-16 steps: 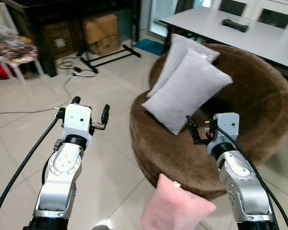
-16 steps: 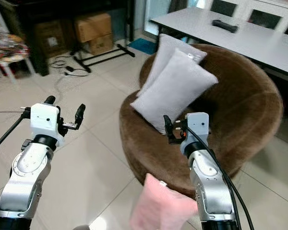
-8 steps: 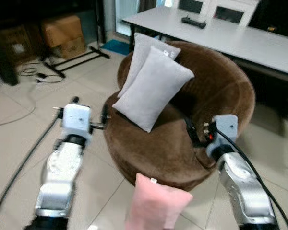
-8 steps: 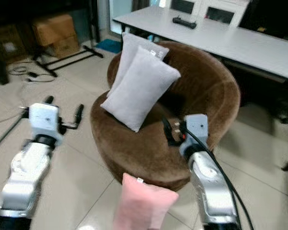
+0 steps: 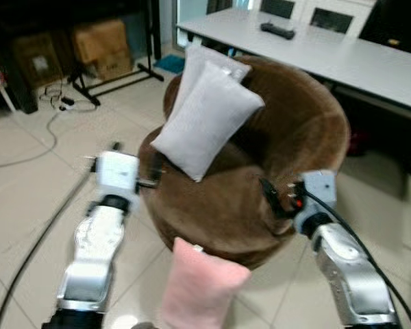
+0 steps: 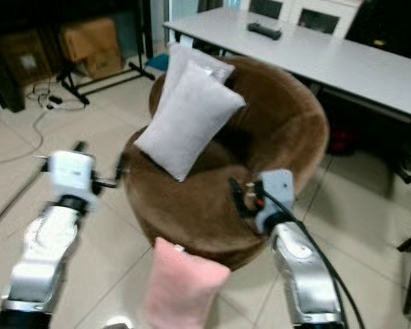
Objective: Move the pillow to the sofa from floor
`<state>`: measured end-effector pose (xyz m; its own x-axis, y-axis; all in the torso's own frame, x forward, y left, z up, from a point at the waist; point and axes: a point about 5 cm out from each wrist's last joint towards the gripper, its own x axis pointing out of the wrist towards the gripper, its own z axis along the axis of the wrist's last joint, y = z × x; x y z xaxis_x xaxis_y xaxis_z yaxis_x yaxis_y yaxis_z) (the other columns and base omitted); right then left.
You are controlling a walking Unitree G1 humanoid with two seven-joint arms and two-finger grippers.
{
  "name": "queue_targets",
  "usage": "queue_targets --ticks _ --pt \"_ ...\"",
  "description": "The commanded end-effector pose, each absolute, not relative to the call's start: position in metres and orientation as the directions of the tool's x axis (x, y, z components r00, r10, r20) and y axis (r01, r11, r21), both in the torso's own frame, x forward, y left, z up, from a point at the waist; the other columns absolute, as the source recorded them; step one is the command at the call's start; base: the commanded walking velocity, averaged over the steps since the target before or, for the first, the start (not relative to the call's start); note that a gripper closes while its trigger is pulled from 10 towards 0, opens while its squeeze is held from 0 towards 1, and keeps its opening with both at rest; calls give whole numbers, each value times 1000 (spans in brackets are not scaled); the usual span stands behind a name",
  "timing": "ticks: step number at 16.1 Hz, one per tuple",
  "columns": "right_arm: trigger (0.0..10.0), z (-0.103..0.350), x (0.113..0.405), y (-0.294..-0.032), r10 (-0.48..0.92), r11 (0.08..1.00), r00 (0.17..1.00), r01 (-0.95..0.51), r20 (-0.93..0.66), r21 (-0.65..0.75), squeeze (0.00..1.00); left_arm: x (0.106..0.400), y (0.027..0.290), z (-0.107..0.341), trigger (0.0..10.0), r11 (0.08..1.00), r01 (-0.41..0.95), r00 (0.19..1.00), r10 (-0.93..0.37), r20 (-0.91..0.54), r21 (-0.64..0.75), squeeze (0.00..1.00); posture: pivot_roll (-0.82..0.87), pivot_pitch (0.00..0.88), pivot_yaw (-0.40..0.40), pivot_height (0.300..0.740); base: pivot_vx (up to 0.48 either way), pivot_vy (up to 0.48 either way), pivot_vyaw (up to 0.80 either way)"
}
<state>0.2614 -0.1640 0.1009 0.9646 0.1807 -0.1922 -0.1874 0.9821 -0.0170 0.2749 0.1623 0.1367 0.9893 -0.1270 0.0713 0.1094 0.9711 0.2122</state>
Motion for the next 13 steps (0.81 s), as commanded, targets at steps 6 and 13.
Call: queue_targets --ticks 6,13 --pt "10000 104 264 -161 163 987 973 -162 -164 16 0 273 179 134 10000 964 26 995 -51 86 265 698 45 0 -49 740 0 0 0" --pt "10000 99 263 -158 165 986 973 -160 -162 46 0 266 187 132 10000 966 -19 995 -8 102 259 569 55 0 -50 671 0 0 0"
